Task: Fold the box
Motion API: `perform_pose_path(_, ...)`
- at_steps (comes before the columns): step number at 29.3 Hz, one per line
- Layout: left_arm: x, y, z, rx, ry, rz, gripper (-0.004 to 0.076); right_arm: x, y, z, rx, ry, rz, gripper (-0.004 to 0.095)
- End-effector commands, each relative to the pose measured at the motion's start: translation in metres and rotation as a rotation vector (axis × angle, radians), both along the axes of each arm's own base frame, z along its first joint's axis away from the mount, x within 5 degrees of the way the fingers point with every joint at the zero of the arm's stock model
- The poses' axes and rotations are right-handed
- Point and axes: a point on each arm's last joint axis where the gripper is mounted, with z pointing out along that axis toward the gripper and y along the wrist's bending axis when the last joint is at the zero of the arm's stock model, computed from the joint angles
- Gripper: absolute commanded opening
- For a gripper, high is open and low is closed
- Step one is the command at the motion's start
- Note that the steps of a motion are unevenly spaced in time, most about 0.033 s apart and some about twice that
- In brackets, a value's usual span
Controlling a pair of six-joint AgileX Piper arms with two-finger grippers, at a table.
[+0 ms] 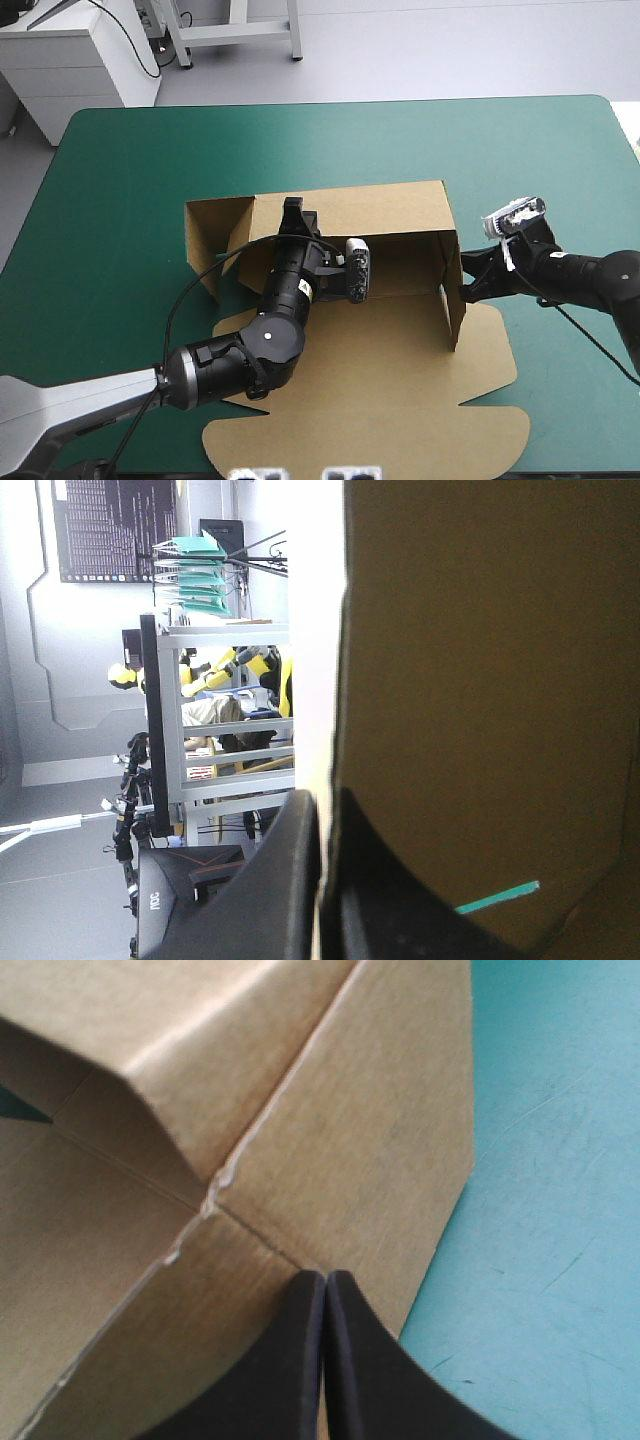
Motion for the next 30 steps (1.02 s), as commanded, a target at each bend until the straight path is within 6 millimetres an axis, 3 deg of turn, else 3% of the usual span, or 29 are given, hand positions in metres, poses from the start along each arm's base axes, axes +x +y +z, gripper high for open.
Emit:
perform_pose_path(1,-0.003,0.002,0.021,-0.053,-0.060,-0.012,-0.0008,-0.007,0.003,0.011,0.008,-0.022,0.059,0.0010)
perform_pose_path(6,-0.003,0.002,0.021,-0.068,-0.057,-0.008,-0.0008,-0.009,0.004,0.011,-0.012,-0.026,0.107,0.0216)
perform_pose_path(11,-0.003,0.002,0.021,-0.068,-0.057,-0.008,-0.0008,-0.009,0.004,0.011,-0.020,-0.035,0.103,0.0630)
perform_pose_path(14,-0.003,0.002,0.021,-0.068,-0.057,-0.008,-0.0008,-0.004,0.002,0.010,-0.027,-0.048,0.073,0.0758)
perform_pose_path(23,-0.003,0.002,0.021,-0.068,-0.057,-0.008,-0.0008,0.005,0.013,0.005,0.052,-0.020,0.046,0.0765)
perform_pose_path(30,-0.003,0.002,0.021,-0.067,-0.059,-0.008,-0.0008,-0.001,0.024,0.000,0.037,-0.121,-0.050,0.0763)
